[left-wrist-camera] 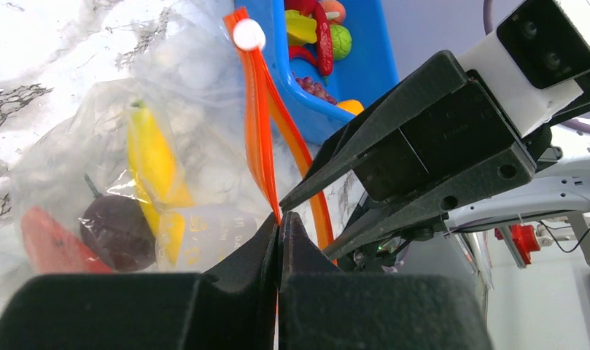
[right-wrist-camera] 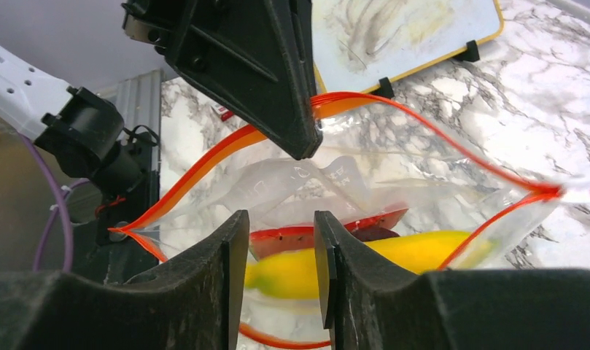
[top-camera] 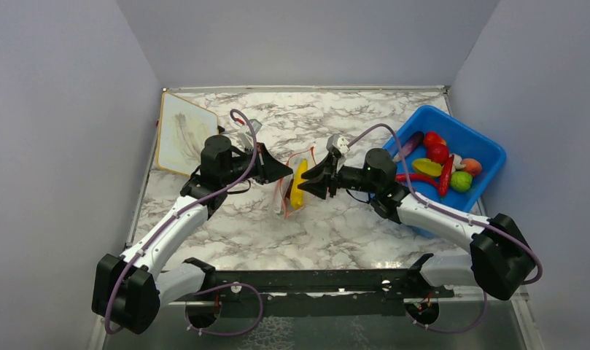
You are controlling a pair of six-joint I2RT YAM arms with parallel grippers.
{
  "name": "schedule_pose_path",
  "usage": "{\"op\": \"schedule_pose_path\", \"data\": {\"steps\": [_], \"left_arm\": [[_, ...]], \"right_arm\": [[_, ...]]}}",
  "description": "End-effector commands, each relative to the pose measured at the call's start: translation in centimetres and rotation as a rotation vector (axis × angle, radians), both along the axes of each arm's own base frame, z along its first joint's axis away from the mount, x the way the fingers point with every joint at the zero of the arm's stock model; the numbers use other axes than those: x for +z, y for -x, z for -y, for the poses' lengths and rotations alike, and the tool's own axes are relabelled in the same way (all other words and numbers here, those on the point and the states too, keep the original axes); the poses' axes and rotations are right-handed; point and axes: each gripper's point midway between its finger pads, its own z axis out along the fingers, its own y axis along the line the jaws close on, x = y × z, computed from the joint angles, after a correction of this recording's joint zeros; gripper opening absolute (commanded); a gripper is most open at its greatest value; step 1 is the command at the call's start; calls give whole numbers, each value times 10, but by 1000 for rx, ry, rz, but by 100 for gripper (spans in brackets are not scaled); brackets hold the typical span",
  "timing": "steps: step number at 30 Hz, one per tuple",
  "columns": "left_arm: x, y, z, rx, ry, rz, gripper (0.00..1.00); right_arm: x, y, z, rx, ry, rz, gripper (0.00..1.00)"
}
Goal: Place the food in the zip-top bag and seal the zipper
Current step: Place the fake fruit in the zipper food storage bag.
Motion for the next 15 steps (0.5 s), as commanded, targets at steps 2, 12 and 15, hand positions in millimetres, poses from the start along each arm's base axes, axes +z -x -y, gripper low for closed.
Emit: {"op": "schedule_pose_path", "data": {"steps": [2,12,15], "left_arm": [[14,-3,1,-12,3,61,0],[-1,-8,-8,35,-76,88,0],[-7,-12,-15,63,-130,111,0]], "right_arm": [[9,-6,-3,-15,49,-8,44],[36,-2,-2,-25,56,-109,57],[52,-5,2,-65,51,-130,60]]}}
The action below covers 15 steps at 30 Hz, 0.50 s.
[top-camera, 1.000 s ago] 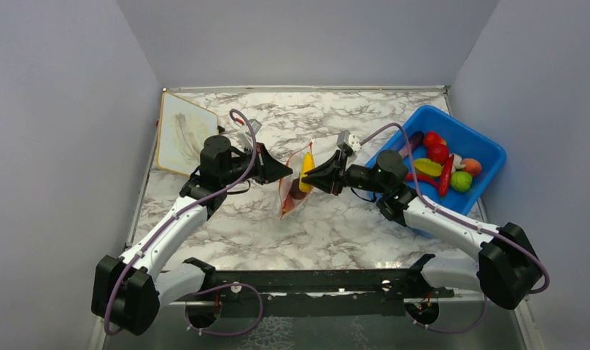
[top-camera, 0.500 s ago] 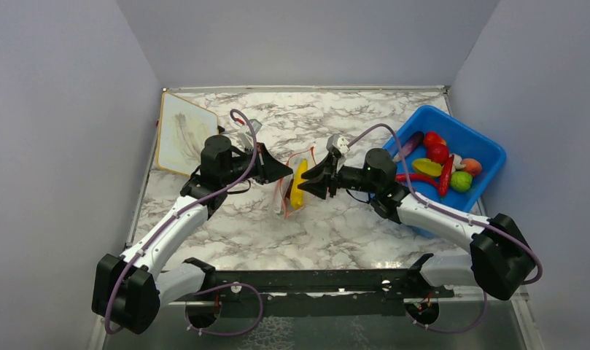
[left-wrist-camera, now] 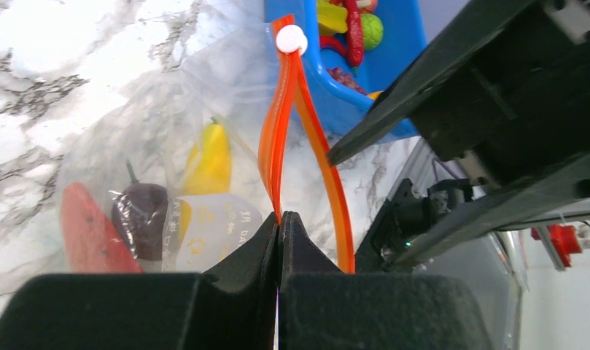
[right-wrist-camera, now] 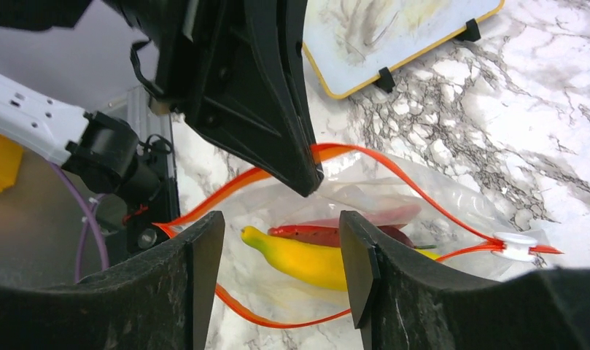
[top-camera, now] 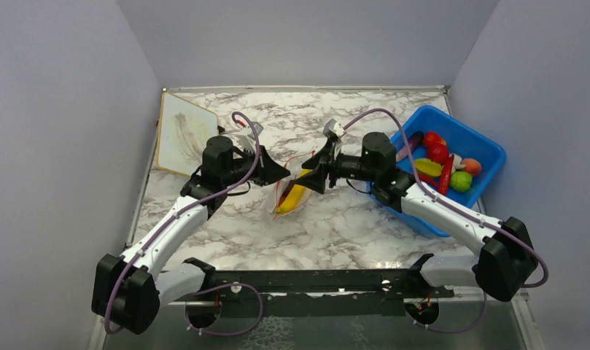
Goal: Place the food in the zip-top bag and seal the zipper
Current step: Place the fake fruit in the zipper food storage bag.
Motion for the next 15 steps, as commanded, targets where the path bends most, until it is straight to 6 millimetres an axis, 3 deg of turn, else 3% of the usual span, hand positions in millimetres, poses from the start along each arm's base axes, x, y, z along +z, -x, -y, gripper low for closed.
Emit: {"op": "schedule_pose_path", "data": {"steps": [1,6,15], "left_arm": [[8,-10,-11,53,-73,102,0],[11,-15,-18,81,-114,178,0],[20,-15,-24,90,-146,264,0]], "right_arm": [[35,-1,7,-75,-15,-30,60],[49,-16,24,-233,10,-52,63],[41,-61,86,-691,163,-151,64]]}}
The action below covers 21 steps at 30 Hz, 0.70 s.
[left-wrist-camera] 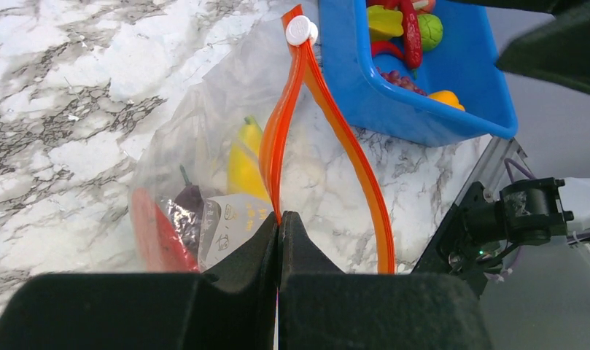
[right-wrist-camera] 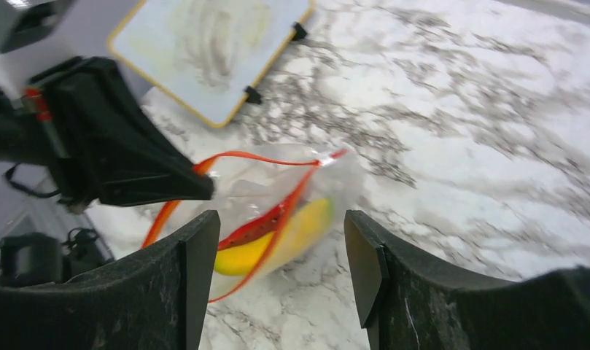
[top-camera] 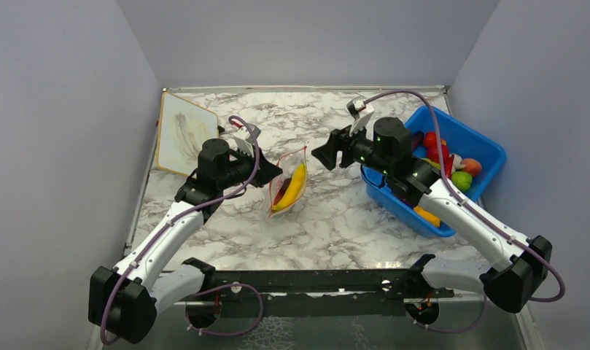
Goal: Place the food in the zip-top bag and seal the zipper
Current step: Place the fake fruit in the zipper food storage bag, then pick up the fake fruit from the bin.
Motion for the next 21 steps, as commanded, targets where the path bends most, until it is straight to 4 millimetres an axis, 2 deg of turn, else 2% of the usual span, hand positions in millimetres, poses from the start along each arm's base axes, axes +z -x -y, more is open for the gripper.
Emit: {"op": "schedule_pose_path", "data": {"steps": [1,7,11,14,17,21], "left_arm": [[26,-5,-4,11,-9,121,0],[18,-3,-8,24,-18,132,0],[17,-2,-11,31,-31,145,0],[18,-1,-12,35,-34,153,0],[19,-1,-13,39,-34,157,0],[18,-1,-13,37,-36,157,0]], "right_arm": [[-16,-22,48,-297,115,-92,64],[-29,-44,106,-534,149,-189,64],[-36,-59,162,-715,150,-235,64],[-45,-66,194,-807,145,-273,63],[-60,-70,221,-920,139,-338,61],[-93,-70,258,-1137,106,-471,58]]}}
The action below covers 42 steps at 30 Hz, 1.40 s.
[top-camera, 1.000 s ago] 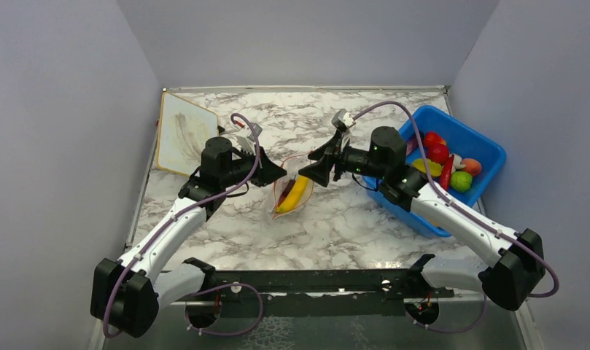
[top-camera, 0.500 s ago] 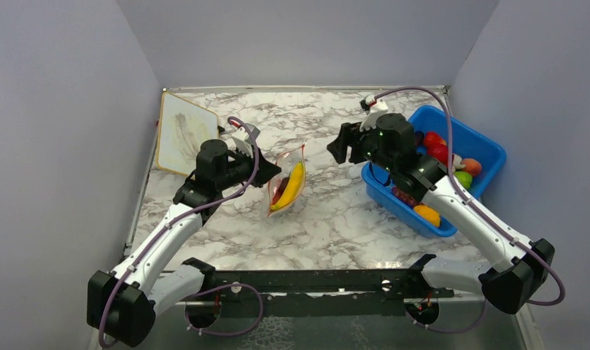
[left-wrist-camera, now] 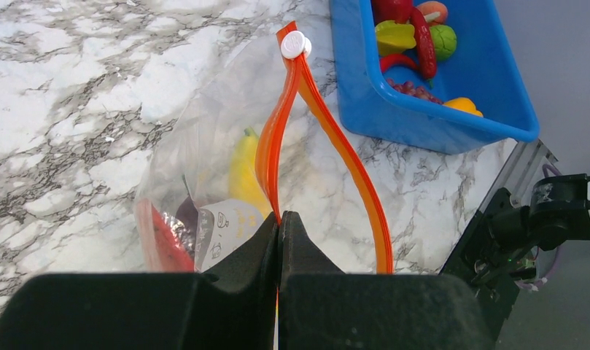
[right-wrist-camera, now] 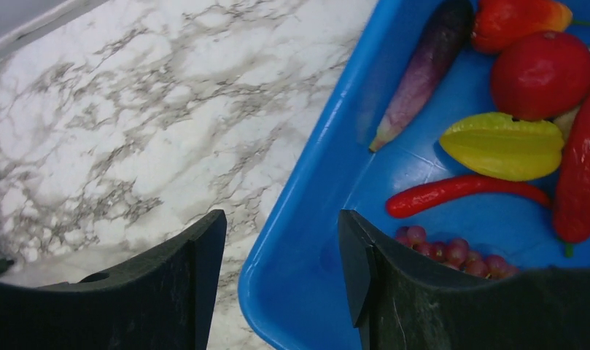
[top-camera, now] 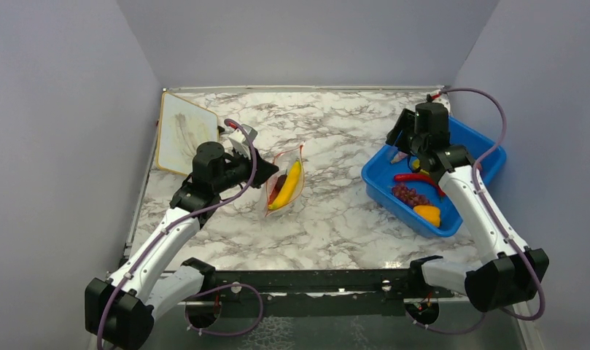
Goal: Place the food in the zip-top bag and seal the zipper
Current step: Pick up the fake fruit from the bin.
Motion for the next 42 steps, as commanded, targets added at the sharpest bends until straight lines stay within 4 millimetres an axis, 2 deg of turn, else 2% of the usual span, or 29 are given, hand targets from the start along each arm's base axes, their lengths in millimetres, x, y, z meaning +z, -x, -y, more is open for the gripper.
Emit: {"op": "schedule_pose_path", "data": {"steps": [1,5,8,10,14,21,26,33,42], "left_arm": [[5,-1,-3,10,-4,48,0],[5,-1,-3,11,-3,49,0],[5,0,-2,7,-2,48,0],[5,0,-2,8,-2,49,0],[5,1,-3,7,-2,49,0],[7,1,-2,4,1,52,0],[8,2,-3,5,3,56,0],[9,4,-2,2,5,60,0],[8,4,-2,2,3,58,0]], "right_arm": [[-44,5,44,-284,-40,-144,57],[-74,9,80,-486,-72,-235,58],[-91,11,98,-617,-153,-269,61],[-100,10,107,-686,-184,-265,65],[-116,7,122,-775,-238,-256,82],[-136,4,145,-948,-305,-297,89],[-153,3,152,-1073,-363,-374,94],[-173,-2,160,-1155,-393,-427,97],[-199,5,163,-1214,-380,-509,97]]}}
